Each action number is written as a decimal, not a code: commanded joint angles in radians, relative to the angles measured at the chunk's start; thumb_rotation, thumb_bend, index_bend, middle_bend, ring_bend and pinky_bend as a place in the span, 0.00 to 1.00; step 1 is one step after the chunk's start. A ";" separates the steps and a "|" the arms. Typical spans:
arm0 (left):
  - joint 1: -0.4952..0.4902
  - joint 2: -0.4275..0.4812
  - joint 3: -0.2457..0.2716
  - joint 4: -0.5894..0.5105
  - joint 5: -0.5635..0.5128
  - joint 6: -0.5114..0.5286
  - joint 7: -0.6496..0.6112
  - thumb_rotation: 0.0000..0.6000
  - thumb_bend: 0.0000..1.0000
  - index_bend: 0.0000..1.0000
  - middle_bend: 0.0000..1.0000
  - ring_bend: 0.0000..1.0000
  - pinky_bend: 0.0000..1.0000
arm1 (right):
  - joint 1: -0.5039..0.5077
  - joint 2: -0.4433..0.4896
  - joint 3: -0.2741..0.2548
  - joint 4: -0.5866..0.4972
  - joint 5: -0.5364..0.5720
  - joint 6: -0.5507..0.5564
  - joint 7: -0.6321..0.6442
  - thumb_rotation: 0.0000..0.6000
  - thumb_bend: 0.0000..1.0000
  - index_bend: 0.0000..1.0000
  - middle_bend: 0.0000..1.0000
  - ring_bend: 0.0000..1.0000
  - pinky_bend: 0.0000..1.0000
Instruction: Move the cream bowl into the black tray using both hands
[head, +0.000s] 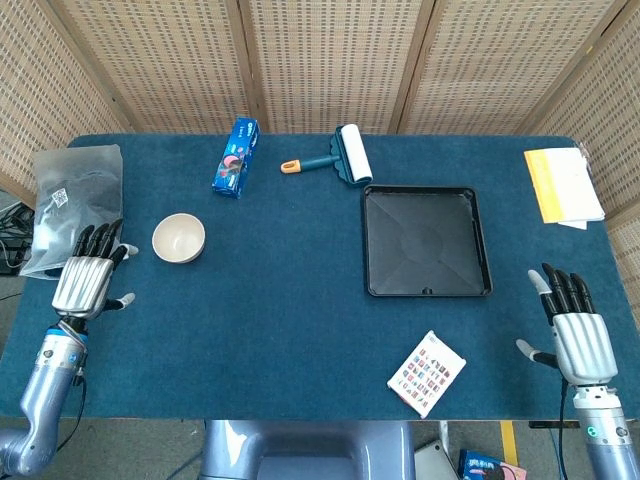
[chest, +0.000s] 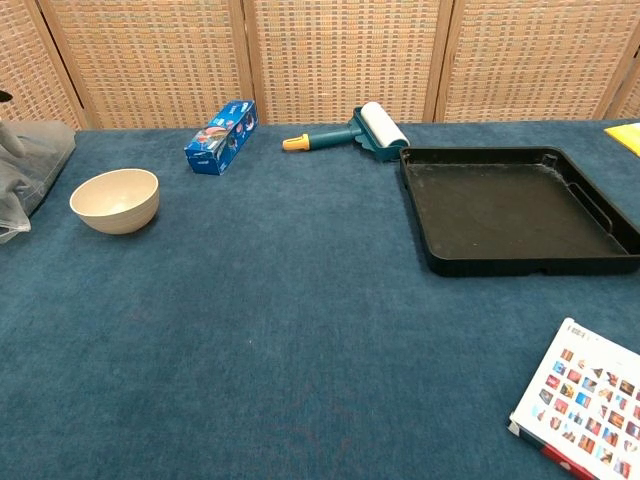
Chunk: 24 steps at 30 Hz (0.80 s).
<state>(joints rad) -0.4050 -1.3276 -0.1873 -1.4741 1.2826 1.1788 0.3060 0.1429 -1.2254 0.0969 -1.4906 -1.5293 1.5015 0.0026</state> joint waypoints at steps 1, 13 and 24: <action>-0.064 -0.056 -0.025 0.093 -0.033 -0.078 -0.016 1.00 0.13 0.37 0.00 0.00 0.00 | 0.000 -0.001 0.002 0.006 0.005 -0.002 0.007 1.00 0.16 0.02 0.00 0.00 0.00; -0.185 -0.194 -0.042 0.321 -0.074 -0.216 -0.024 1.00 0.18 0.42 0.00 0.00 0.00 | 0.005 -0.013 0.006 0.036 0.028 -0.025 0.026 1.00 0.16 0.02 0.00 0.00 0.00; -0.254 -0.296 -0.038 0.477 -0.107 -0.310 -0.032 1.00 0.20 0.46 0.00 0.00 0.00 | 0.007 -0.022 0.015 0.067 0.052 -0.036 0.046 1.00 0.16 0.02 0.00 0.00 0.00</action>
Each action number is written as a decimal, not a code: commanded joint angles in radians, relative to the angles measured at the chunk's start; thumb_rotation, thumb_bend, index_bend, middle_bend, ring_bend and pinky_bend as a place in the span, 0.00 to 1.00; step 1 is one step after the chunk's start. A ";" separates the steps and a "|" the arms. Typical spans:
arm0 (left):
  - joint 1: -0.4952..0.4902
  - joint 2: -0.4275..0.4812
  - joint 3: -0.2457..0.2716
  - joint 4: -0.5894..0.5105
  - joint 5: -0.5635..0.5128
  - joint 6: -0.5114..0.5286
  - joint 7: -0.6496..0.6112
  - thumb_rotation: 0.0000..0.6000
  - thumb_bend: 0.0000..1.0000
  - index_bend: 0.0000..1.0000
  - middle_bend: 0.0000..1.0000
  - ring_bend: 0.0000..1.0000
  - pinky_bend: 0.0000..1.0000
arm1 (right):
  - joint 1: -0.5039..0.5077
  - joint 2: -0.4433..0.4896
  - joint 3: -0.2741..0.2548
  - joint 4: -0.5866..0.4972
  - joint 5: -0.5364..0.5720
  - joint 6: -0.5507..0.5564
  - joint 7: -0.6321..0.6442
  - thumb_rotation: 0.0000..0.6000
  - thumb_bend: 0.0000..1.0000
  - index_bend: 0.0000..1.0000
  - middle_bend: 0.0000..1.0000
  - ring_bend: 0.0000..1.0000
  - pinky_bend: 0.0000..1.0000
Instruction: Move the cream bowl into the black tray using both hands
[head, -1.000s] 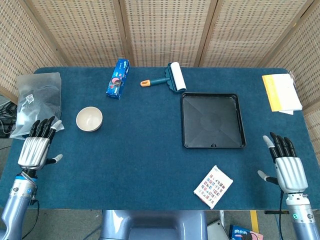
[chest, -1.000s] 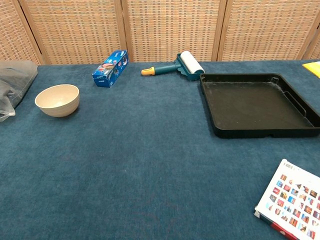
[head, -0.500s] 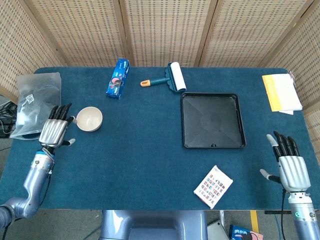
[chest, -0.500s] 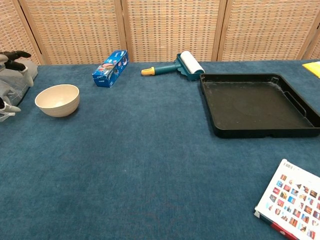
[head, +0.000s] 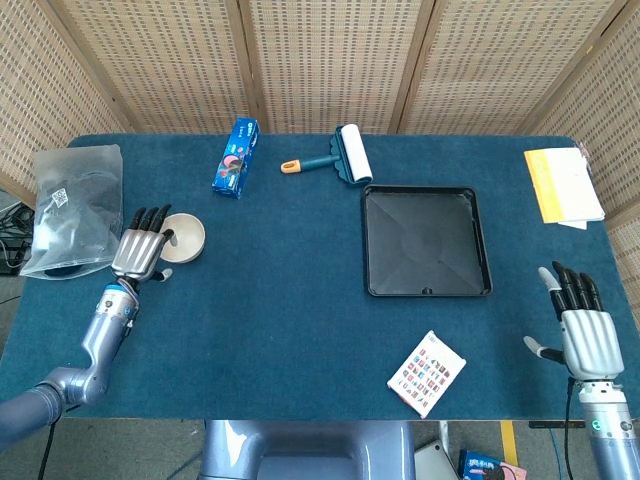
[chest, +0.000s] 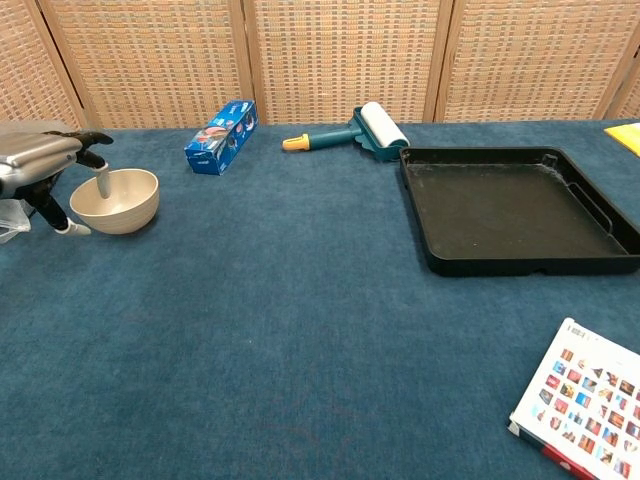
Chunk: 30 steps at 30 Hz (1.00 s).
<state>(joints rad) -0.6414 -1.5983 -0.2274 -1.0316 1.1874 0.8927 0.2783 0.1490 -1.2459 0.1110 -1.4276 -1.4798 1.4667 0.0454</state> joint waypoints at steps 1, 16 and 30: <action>-0.022 -0.034 0.002 0.047 -0.014 -0.030 -0.006 1.00 0.20 0.46 0.00 0.00 0.00 | 0.001 -0.003 0.001 0.006 0.003 -0.003 0.004 1.00 0.16 0.02 0.00 0.00 0.00; -0.066 -0.107 0.008 0.173 -0.008 -0.061 -0.054 1.00 0.47 0.65 0.00 0.00 0.00 | 0.003 -0.015 0.009 0.035 0.013 -0.002 0.016 1.00 0.16 0.03 0.00 0.00 0.00; -0.061 -0.107 0.026 0.173 0.071 0.049 -0.103 1.00 0.55 0.75 0.00 0.00 0.00 | 0.001 -0.014 0.010 0.032 0.007 0.007 0.029 1.00 0.16 0.03 0.00 0.00 0.00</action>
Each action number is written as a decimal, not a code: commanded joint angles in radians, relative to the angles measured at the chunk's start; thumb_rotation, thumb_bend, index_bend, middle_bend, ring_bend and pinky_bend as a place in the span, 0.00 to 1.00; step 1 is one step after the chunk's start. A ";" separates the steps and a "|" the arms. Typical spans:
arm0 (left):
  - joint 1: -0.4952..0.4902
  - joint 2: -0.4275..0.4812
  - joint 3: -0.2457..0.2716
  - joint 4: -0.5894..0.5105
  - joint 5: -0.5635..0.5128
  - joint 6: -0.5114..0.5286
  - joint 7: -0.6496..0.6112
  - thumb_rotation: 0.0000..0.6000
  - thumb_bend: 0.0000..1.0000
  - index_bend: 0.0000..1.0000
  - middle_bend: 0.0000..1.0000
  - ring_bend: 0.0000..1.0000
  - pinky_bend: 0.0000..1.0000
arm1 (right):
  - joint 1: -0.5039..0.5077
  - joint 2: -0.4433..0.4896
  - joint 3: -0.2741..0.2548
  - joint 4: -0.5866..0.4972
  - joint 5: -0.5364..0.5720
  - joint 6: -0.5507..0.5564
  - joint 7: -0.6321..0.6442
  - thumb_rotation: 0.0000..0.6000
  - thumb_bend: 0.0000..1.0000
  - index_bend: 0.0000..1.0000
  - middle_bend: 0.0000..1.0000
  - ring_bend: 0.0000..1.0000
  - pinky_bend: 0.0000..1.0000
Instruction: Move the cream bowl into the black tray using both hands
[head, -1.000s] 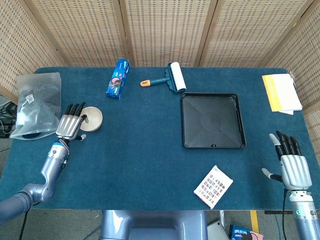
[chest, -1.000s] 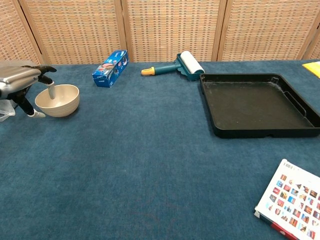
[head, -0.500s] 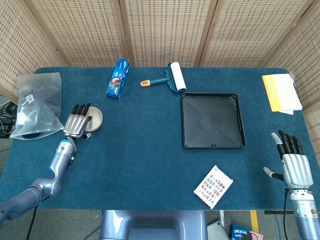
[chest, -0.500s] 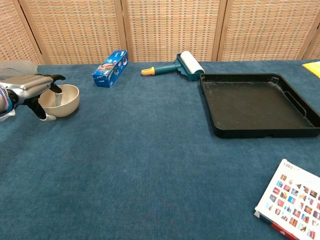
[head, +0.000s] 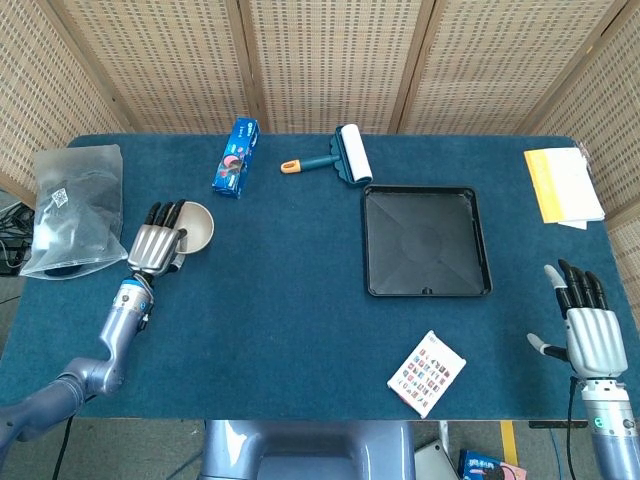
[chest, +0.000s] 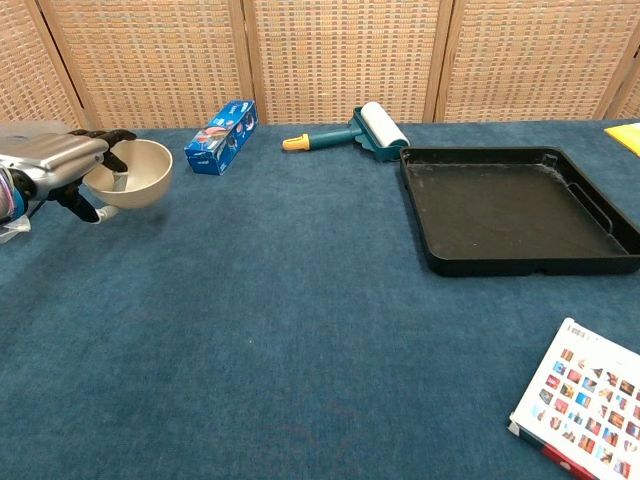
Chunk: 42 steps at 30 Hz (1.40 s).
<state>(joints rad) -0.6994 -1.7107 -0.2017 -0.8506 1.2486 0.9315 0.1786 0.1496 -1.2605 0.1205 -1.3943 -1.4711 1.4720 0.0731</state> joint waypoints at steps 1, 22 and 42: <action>-0.007 0.008 0.000 -0.014 0.013 0.013 -0.004 1.00 0.55 0.75 0.00 0.00 0.00 | -0.001 0.002 0.001 -0.002 -0.002 0.003 0.002 1.00 0.16 0.03 0.00 0.00 0.00; -0.252 -0.045 -0.086 -0.169 0.008 -0.108 0.174 1.00 0.54 0.72 0.00 0.00 0.00 | 0.003 -0.002 0.011 0.031 0.034 -0.028 0.036 1.00 0.16 0.03 0.00 0.00 0.00; -0.355 -0.207 -0.057 -0.071 -0.040 -0.192 0.256 1.00 0.34 0.37 0.00 0.00 0.00 | 0.000 -0.009 0.024 0.064 0.060 -0.034 0.060 1.00 0.16 0.03 0.00 0.00 0.00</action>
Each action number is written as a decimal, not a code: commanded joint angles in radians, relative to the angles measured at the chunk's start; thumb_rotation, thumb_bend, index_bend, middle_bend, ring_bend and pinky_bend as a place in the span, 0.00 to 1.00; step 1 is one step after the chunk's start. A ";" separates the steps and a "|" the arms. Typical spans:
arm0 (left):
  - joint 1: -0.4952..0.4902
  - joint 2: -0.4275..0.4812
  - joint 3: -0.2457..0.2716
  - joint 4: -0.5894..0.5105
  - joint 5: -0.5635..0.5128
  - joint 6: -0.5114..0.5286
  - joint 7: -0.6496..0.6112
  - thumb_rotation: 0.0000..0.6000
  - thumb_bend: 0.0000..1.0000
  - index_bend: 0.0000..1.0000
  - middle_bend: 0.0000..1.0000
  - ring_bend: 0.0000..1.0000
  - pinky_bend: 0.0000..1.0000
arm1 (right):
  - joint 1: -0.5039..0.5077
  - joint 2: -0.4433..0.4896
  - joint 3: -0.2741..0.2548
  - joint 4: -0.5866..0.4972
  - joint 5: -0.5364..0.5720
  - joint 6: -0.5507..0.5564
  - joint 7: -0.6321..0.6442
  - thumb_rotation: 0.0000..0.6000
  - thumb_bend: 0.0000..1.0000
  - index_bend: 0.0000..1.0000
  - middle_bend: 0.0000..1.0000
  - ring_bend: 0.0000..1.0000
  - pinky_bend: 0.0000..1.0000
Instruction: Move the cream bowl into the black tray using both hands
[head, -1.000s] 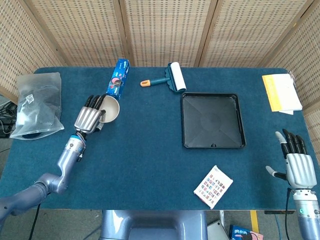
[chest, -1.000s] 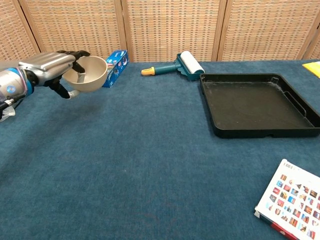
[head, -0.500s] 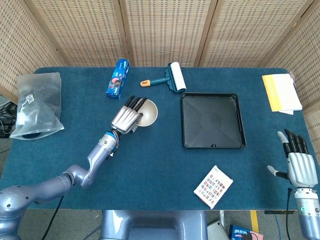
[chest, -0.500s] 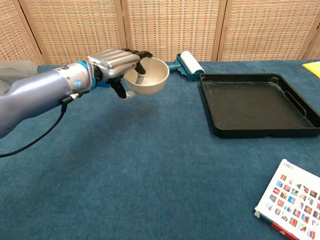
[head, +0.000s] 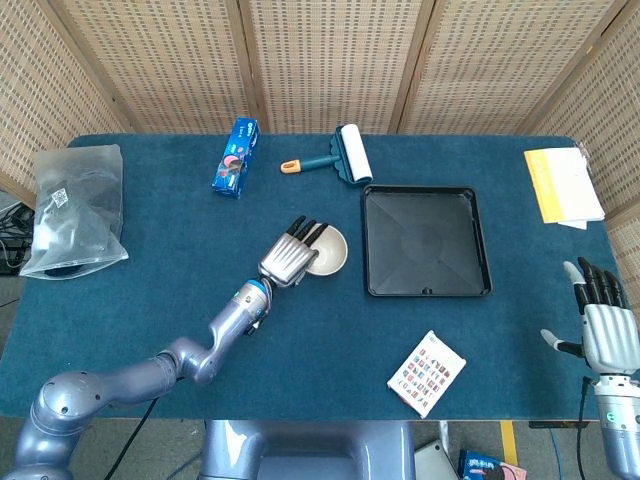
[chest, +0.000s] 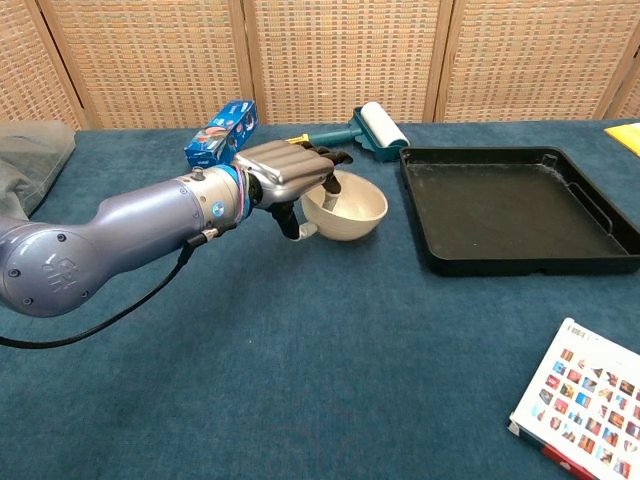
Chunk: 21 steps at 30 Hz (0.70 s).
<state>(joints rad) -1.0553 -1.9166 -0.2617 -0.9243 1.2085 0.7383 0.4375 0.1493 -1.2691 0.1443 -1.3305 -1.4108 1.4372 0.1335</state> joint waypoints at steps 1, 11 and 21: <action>0.003 0.000 0.004 0.003 0.000 0.004 -0.009 1.00 0.31 0.33 0.00 0.00 0.00 | 0.000 -0.001 0.000 0.001 -0.001 0.001 -0.001 1.00 0.16 0.03 0.00 0.00 0.00; 0.030 0.048 0.005 -0.043 0.009 0.053 -0.045 1.00 0.26 0.14 0.00 0.00 0.00 | -0.001 -0.002 0.000 -0.005 -0.009 0.013 -0.010 1.00 0.16 0.03 0.00 0.00 0.00; 0.194 0.286 -0.010 -0.334 0.049 0.306 -0.099 1.00 0.21 0.01 0.00 0.00 0.00 | -0.003 0.002 -0.006 -0.029 -0.024 0.024 -0.035 1.00 0.16 0.03 0.00 0.00 0.00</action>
<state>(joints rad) -0.9278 -1.7137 -0.2676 -1.1674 1.2421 0.9582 0.3495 0.1467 -1.2674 0.1398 -1.3575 -1.4329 1.4603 0.1008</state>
